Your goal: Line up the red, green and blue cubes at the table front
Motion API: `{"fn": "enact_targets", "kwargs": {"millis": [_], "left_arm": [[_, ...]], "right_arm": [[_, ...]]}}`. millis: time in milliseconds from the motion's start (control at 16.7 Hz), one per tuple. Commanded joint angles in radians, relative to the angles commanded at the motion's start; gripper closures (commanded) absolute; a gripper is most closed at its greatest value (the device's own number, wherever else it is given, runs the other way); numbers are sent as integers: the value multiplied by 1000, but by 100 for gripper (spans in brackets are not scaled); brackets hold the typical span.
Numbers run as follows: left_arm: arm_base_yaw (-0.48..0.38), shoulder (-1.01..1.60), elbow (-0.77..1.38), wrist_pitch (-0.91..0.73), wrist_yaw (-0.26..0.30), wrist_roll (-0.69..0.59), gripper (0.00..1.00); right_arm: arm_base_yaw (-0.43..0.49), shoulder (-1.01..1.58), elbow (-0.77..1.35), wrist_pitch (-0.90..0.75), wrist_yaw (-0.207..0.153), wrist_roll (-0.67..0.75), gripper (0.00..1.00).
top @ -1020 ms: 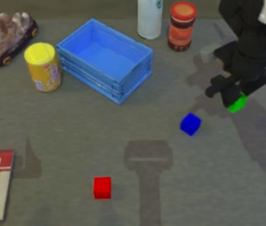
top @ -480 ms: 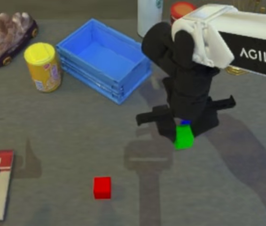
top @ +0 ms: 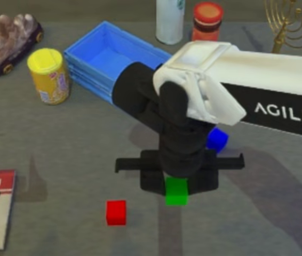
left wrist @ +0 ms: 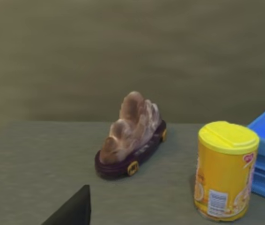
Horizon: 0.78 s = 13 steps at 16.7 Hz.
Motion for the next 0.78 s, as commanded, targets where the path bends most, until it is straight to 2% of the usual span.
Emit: {"fn": "enact_targets", "kwargs": {"millis": [420, 780], "left_arm": [[0, 0, 0, 0, 0, 0, 0], [0, 0, 0, 0, 0, 0, 0]], "right_arm": [[1, 7, -12, 17, -1, 5, 100], [6, 69, -150, 227, 0, 11, 100]]}}
